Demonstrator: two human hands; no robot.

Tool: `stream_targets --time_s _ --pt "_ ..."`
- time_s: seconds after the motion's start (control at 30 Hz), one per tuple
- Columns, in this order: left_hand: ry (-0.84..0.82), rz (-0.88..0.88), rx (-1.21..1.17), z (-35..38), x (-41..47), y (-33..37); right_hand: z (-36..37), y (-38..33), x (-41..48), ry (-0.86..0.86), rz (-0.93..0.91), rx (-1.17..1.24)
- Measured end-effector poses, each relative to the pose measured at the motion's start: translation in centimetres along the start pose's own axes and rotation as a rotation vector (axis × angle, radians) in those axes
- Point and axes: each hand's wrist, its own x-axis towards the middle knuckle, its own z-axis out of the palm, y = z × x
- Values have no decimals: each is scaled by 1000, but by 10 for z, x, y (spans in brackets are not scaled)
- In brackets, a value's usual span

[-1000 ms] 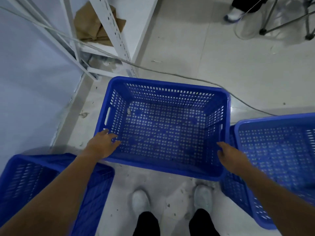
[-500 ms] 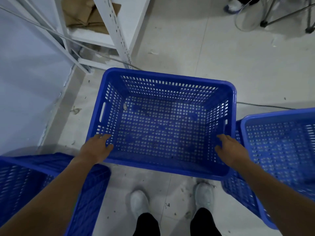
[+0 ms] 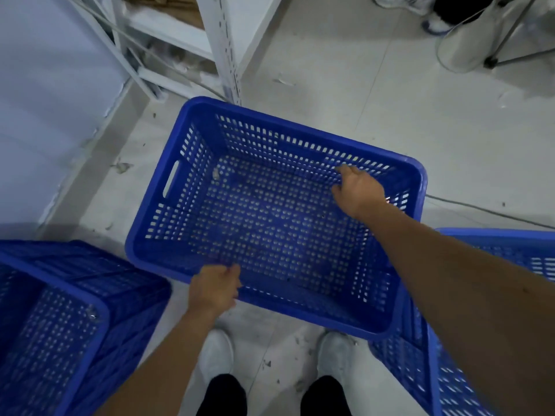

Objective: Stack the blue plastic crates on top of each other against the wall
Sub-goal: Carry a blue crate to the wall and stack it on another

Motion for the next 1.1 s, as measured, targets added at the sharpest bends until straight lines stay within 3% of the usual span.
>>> stream_targets --time_s 0.13,0.3,0.37,0.53,0.87,1.1 --pt "-128 -315 -311 45 -20 -18 -7 -28 38 64 -102 5" --pt "-183 -414 -275 59 -23 -37 -10 -45 70 162 -196 -130" --pt "-175 -423 -424 62 -15 -38 -15 -40 80 156 -205 -192" --pt "-93 -434 -892 59 6 -43 -17 -31 102 -40 -132 -197" --pt "-192 -378 -896 62 -4 -54 -38 -31 112 -82 69 45" --pt "-120 -347 -861 51 -49 -59 -58 -18 73 35 17 133"
